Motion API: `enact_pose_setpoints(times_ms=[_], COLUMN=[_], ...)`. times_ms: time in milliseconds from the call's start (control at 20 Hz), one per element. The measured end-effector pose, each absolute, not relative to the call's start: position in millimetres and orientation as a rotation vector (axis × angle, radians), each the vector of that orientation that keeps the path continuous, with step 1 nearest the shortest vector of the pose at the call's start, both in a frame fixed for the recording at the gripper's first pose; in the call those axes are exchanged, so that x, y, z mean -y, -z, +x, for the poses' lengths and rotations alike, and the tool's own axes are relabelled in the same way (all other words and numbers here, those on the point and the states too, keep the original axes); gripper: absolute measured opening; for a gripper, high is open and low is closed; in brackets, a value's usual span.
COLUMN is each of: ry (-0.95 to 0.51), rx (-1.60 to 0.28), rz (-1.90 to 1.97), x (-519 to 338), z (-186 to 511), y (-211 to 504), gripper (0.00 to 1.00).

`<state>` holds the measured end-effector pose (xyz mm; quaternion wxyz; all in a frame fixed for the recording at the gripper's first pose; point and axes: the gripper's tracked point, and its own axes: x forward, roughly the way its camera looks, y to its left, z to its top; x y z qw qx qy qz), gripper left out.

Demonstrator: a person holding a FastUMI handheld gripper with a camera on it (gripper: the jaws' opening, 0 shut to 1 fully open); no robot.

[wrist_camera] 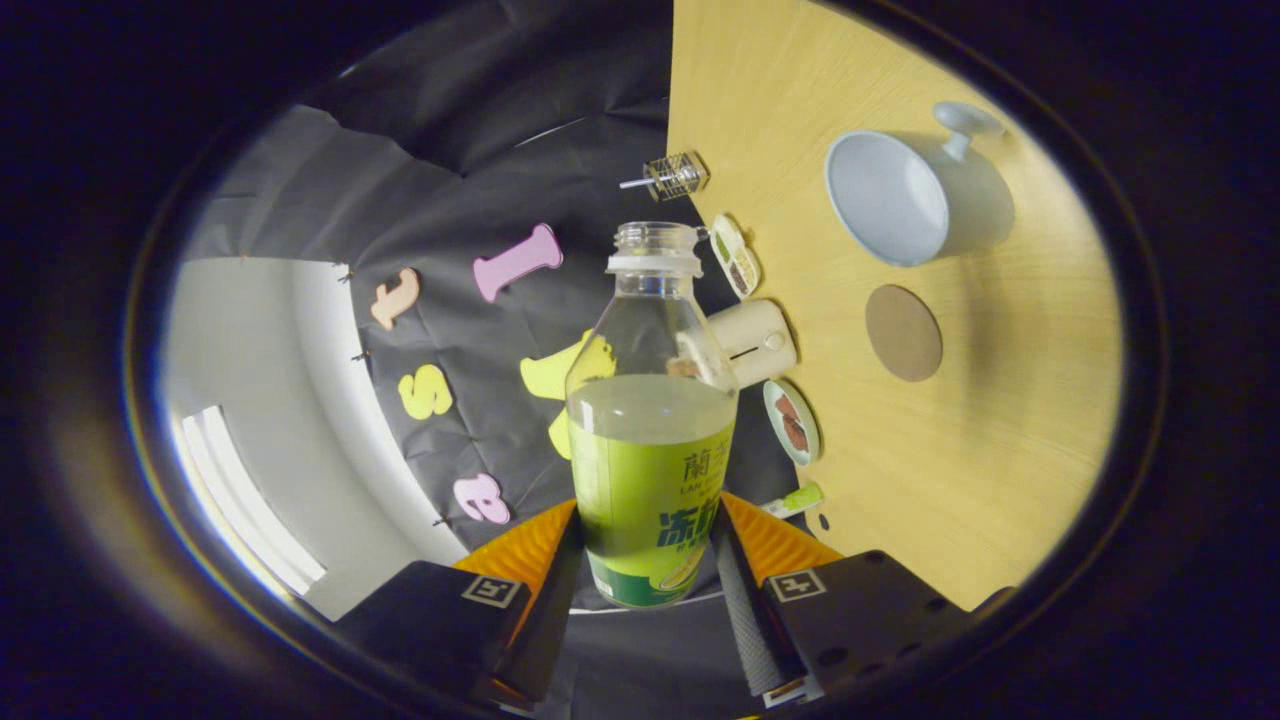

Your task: Take the bottle from table, then pour the juice into the cup, finally place the bottle on the coaster

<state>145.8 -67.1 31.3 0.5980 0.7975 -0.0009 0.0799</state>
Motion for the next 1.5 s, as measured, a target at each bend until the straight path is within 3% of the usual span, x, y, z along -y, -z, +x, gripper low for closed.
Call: enact_pose_setpoints(times_ms=[300,600,1050,1500], ry=[-0.179,-0.125,0.111,0.177], rx=[-0.187,-0.244,-0.226,-0.220], rz=[1.474,0.969,0.231,0.065], x=[25.0,12.8,68.4,79.4], z=[132.3,113.2,101.6,145.5], y=[-17.8,-12.6,-0.9,31.9], gripper=[0.75,0.75,0.76,0.77])
